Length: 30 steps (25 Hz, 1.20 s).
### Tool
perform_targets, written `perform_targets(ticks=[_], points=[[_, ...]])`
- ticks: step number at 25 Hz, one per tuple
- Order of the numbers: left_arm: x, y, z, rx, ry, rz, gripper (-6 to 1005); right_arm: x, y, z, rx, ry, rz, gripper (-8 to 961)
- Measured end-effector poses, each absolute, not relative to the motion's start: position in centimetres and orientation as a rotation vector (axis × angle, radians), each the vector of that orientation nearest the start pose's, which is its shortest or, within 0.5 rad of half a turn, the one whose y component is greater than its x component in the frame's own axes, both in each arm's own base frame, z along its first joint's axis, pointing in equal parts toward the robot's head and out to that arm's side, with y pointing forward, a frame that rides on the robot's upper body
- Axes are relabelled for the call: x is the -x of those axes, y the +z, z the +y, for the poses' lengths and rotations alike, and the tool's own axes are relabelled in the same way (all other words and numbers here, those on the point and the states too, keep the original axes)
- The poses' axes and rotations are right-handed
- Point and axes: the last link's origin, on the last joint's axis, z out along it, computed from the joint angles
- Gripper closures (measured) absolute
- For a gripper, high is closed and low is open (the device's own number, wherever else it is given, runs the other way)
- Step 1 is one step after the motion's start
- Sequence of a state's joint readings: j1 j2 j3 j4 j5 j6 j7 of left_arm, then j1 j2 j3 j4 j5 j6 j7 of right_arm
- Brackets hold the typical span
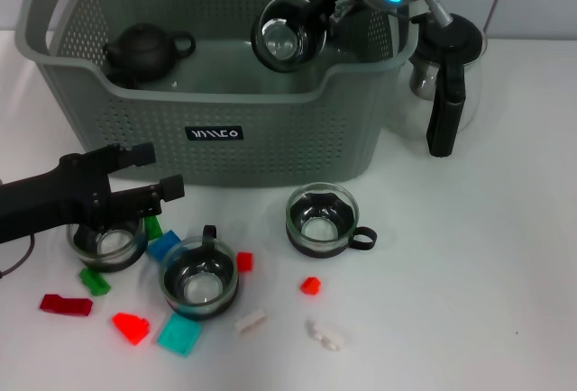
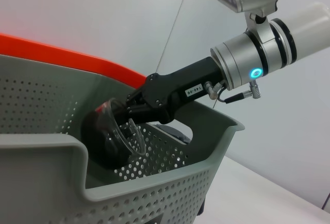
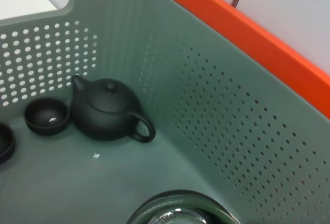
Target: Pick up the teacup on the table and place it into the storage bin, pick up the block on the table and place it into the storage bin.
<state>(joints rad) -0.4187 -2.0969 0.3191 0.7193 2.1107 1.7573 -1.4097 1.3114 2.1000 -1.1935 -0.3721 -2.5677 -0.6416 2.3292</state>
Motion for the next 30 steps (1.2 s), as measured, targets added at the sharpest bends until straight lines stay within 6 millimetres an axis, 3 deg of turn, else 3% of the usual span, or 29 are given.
perform_targets(ticks=[17,23,26,30], points=[[30.6,4.0,28.6,2.491,-0.876,-0.832,139,-6.5,-7.9,49.0,2.454,-0.143,0.442,898],[30.5,4.0,28.9,2.488,-0.871,-0.826,139,-6.2,-7.9,49.1,2.455,-0.146,0.428,843],[30.5,4.0,29.0,2.485,-0.867,-0.826,139,-6.1,-7.8,49.2,2.454,-0.142,0.425,706],[30.5,4.0,29.1,2.485,-0.867,-0.825,139,-4.1,-6.4,49.3,2.473,-0.099,0.4,552]])
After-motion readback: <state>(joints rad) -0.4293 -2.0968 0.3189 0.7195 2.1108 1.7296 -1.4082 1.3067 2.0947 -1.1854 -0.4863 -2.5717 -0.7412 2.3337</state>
